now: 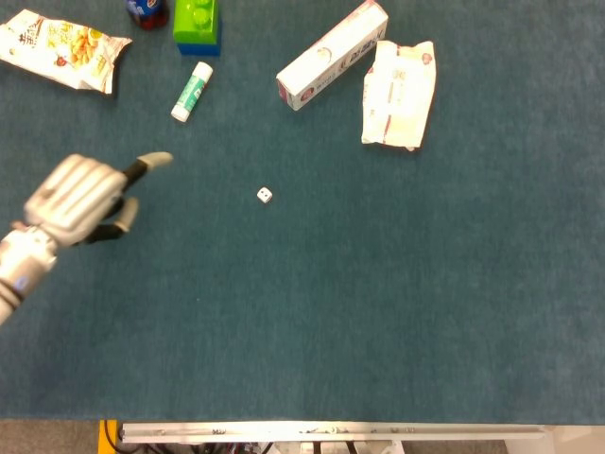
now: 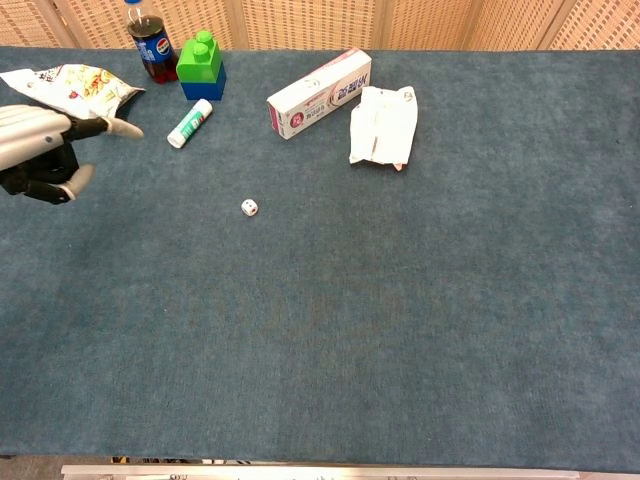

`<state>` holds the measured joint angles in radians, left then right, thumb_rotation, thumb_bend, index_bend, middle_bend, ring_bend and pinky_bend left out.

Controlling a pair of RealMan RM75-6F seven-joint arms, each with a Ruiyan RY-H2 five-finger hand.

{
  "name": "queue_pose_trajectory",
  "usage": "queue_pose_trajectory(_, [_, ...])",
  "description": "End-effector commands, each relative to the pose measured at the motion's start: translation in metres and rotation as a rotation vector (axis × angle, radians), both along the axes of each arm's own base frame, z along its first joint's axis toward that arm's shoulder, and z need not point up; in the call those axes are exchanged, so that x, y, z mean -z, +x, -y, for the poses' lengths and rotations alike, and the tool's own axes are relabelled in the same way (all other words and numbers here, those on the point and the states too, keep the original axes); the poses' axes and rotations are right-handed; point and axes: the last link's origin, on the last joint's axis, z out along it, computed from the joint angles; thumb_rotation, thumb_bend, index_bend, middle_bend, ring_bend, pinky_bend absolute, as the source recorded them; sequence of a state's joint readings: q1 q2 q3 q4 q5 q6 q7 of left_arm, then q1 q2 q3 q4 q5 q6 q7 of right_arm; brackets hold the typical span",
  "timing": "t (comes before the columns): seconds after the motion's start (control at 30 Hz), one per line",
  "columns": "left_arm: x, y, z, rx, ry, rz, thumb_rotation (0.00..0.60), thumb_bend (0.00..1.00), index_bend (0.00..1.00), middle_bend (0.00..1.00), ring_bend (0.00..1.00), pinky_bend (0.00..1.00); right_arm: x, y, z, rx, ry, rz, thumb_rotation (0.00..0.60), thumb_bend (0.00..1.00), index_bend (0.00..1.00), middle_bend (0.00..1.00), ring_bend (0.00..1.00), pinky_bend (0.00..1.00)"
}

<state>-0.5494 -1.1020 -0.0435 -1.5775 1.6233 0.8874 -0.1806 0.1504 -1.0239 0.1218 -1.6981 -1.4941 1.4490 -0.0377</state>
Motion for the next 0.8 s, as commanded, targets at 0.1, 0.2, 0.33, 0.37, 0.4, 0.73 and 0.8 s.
queue_pose_trajectory(0.1, [0.033, 0.021, -0.028, 0.023, -0.116, -0.047, 0.600, 0.72, 0.12, 1.00, 1.00, 1.00, 0.001, 0.000, 0.001, 0.007, 0.005, -0.002, 0.600, 0.46, 0.29, 0.38, 0.30, 0.39])
queue_pose_trajectory(0.2, [0.049, 0.032, -0.036, 0.036, -0.150, -0.047, 0.600, 0.72, 0.12, 1.00, 1.00, 1.00, 0.002, -0.001, 0.001, 0.015, 0.008, -0.004, 0.600, 0.46, 0.29, 0.38, 0.30, 0.39])
queue_pose_trajectory(0.33, [0.067, 0.043, -0.044, 0.032, -0.197, -0.056, 0.600, 0.72, 0.11, 1.00, 1.00, 1.00, 0.003, -0.004, 0.001, 0.026, 0.010, -0.004, 0.600, 0.46, 0.29, 0.38, 0.30, 0.39])
queue_pose_trajectory(0.37, [0.070, 0.045, -0.045, 0.032, -0.205, -0.060, 0.600, 0.72, 0.11, 1.00, 1.00, 1.00, 0.003, -0.004, 0.000, 0.028, 0.010, -0.004, 0.600, 0.46, 0.29, 0.38, 0.31, 0.39])
queue_pose_trajectory(0.4, [0.074, 0.047, -0.046, 0.031, -0.212, -0.063, 0.600, 0.72, 0.11, 1.00, 1.00, 1.00, 0.003, -0.004, 0.000, 0.030, 0.011, -0.004, 0.600, 0.46, 0.29, 0.38, 0.31, 0.39])
queue_pose_trajectory(0.73, [0.100, 0.064, -0.056, 0.009, -0.269, -0.070, 0.600, 0.72, 0.11, 1.00, 1.00, 1.00, 0.003, -0.009, -0.003, 0.049, 0.012, 0.001, 0.600, 0.46, 0.29, 0.38, 0.31, 0.39])
queue_pose_trajectory(0.8, [0.105, 0.066, -0.057, 0.007, -0.279, -0.077, 0.600, 0.72, 0.12, 1.00, 1.00, 1.00, 0.003, -0.011, -0.004, 0.053, 0.010, 0.003, 0.600, 0.46, 0.29, 0.38, 0.31, 0.39])
